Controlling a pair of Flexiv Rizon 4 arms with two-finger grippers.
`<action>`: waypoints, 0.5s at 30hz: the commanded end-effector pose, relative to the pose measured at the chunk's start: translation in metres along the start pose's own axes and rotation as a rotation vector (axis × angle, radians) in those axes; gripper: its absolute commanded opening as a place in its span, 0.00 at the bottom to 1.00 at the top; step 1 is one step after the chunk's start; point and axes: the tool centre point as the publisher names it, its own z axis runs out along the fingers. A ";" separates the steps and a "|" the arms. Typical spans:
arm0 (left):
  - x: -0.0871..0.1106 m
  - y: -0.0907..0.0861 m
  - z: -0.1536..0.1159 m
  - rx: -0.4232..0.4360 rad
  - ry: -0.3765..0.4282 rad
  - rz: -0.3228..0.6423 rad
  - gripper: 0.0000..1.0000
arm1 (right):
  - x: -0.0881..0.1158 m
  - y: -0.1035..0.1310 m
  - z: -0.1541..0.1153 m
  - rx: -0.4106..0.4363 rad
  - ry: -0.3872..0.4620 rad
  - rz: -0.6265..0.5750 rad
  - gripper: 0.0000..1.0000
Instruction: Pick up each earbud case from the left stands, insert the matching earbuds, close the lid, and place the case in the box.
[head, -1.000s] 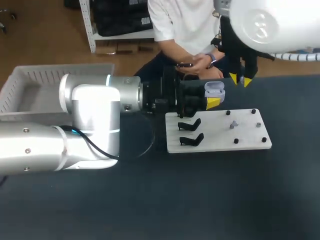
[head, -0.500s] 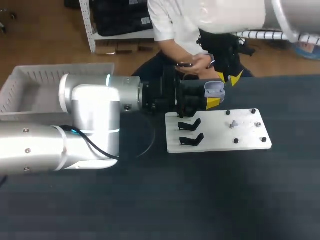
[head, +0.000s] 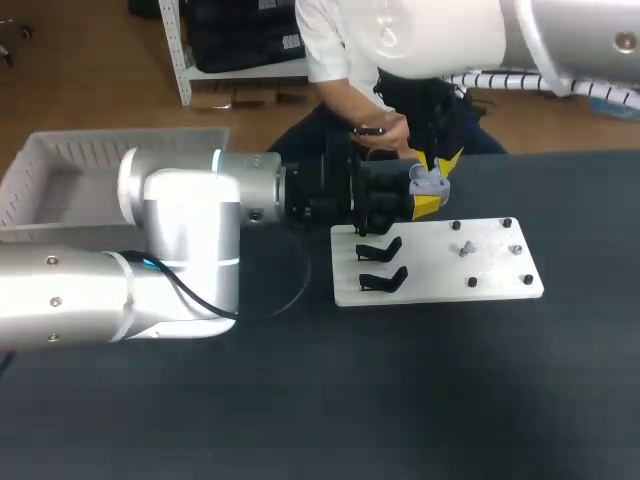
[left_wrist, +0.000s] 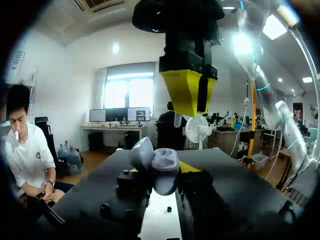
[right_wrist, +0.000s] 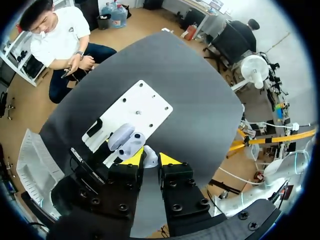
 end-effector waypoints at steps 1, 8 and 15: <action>0.001 -0.001 0.000 -0.006 -0.007 0.005 0.00 | 0.001 0.004 0.004 0.001 0.000 -0.002 0.00; 0.001 -0.001 0.000 -0.006 -0.007 0.005 0.00 | 0.002 0.009 0.009 0.001 0.007 -0.014 0.00; 0.001 -0.001 0.000 -0.006 -0.007 0.005 0.00 | 0.003 0.012 0.010 0.002 0.011 -0.019 0.00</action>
